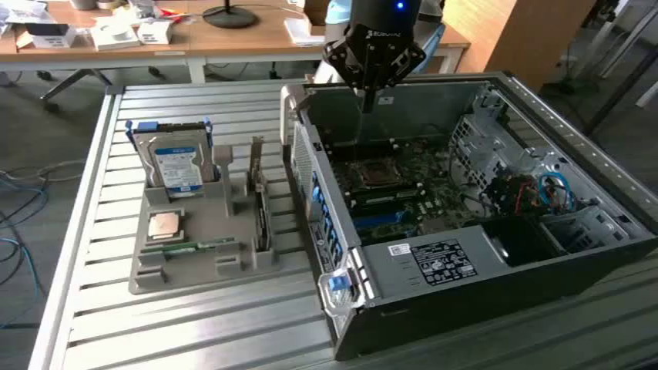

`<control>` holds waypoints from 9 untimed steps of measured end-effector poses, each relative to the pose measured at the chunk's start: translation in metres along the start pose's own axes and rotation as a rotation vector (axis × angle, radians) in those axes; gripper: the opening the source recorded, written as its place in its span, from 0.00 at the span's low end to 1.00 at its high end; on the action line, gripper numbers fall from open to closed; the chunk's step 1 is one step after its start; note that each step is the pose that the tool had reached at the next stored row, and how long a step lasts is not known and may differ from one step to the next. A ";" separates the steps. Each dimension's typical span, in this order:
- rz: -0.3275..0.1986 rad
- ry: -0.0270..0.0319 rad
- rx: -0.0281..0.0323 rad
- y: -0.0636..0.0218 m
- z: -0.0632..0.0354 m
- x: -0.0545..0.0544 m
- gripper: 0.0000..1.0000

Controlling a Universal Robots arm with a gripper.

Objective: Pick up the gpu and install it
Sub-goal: 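Reach for the gpu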

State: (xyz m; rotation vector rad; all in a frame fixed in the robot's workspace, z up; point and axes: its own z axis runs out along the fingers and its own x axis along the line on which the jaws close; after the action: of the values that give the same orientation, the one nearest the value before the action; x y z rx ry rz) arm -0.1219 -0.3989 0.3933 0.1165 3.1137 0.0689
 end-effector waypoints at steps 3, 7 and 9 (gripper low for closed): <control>0.000 0.0000 0.0000 0.0000 0.0000 0.000 0.11; 0.000 -0.0002 -0.0002 -0.0001 0.0001 0.001 0.11; 0.000 0.0000 0.0000 -0.0002 -0.0001 0.002 0.11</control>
State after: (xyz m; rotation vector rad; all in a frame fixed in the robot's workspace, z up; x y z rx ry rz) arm -0.1240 -0.3988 0.3933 0.1166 3.1137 0.0688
